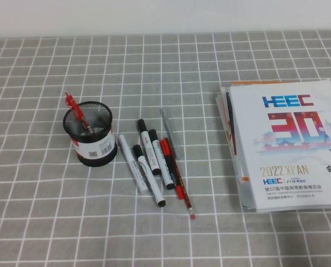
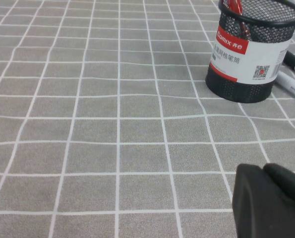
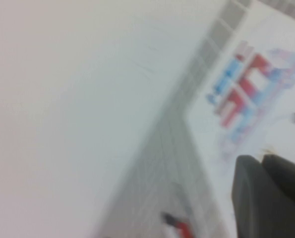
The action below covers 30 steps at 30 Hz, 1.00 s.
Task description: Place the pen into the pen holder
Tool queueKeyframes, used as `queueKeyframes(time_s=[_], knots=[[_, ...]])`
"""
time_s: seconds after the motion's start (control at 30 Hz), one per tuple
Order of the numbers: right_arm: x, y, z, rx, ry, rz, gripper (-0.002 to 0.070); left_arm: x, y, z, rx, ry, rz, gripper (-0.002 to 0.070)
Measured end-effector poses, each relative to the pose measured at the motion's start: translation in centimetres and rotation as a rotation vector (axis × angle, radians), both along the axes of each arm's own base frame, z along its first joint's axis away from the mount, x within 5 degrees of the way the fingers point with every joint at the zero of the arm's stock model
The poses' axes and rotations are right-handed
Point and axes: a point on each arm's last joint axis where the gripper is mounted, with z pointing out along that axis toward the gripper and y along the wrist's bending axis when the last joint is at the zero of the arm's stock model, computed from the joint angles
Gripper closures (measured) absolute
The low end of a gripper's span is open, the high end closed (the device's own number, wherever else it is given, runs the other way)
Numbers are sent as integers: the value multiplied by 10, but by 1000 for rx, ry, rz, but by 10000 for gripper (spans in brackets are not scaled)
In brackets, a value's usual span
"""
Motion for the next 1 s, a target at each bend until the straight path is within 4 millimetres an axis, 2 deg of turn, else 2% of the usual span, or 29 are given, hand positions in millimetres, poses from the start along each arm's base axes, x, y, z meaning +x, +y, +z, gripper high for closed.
queueKeyframes(time_s=[0.07,0.13,0.37,0.47,0.6,0.7,0.83,1.0], knots=[[0,0,3,62,-18,-8,689,0,0,0,0,0,0,681],[0,0,3,49,-28,-6,689,0,0,0,0,0,0,681],[0,0,4,-44,-55,1,689,0,0,0,0,0,0,681],[-1,5,9,-152,-81,56,689,0,0,0,0,0,0,681],[-3,15,51,-367,-106,196,689,0,0,0,0,0,0,681],[6,19,93,-531,-63,302,689,0,0,0,0,0,0,681],[29,21,137,-666,35,460,689,0,0,0,0,0,0,681],[70,16,165,-720,161,587,689,0,0,0,0,0,0,681]])
